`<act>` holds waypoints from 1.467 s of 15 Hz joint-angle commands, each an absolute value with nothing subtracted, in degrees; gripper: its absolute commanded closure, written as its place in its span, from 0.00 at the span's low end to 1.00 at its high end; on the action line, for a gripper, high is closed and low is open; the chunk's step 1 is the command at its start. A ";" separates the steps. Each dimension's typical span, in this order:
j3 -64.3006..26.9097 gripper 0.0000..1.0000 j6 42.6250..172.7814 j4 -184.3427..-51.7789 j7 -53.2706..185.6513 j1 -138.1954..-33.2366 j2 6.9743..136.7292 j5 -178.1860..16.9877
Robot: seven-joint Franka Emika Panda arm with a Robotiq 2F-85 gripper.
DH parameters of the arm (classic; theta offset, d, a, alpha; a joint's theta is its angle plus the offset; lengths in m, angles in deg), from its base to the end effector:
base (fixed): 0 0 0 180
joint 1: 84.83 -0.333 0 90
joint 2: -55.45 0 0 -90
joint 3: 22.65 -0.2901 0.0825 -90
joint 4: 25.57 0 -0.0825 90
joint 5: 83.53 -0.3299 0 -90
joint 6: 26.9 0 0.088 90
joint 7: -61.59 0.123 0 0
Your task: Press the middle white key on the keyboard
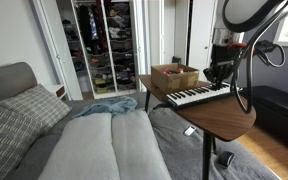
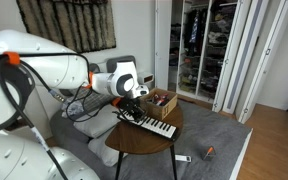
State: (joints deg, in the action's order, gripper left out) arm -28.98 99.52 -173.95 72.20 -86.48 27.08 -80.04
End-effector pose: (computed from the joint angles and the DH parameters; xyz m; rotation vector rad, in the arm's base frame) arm 0.3600 0.0474 0.4207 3.0504 -0.0346 0.1881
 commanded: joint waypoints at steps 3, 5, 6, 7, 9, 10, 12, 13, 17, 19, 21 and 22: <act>-27.87 1.00 104.28 -174.35 70.00 -86.29 29.63 -79.64; -27.67 1.00 105.50 -174.28 69.46 -86.14 30.59 -79.39; -27.56 1.00 106.01 -174.28 69.28 -86.07 31.00 -79.35; -27.41 1.00 106.47 -174.31 69.05 -86.02 31.34 -79.30; -27.18 1.00 107.34 -174.33 68.72 -85.81 32.09 -79.15; -27.06 1.00 107.80 -174.36 68.48 -85.77 32.39 -79.17; -26.86 1.00 108.52 -174.36 68.07 -85.59 32.96 -79.08; -26.79 1.00 108.82 -174.39 67.82 -85.49 33.17 -79.05; -26.47 1.00 109.86 -174.32 66.76 -85.44 34.25 -79.24; -26.35 1.00 110.11 -174.33 66.40 -85.54 34.75 -79.42; -26.30 1.00 110.24 -174.33 66.24 -85.51 35.27 -79.37; -26.27 1.00 110.30 -174.35 66.16 -85.48 35.48 -79.29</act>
State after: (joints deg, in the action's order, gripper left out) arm -26.71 108.50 -174.00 67.20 -85.63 34.55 -80.03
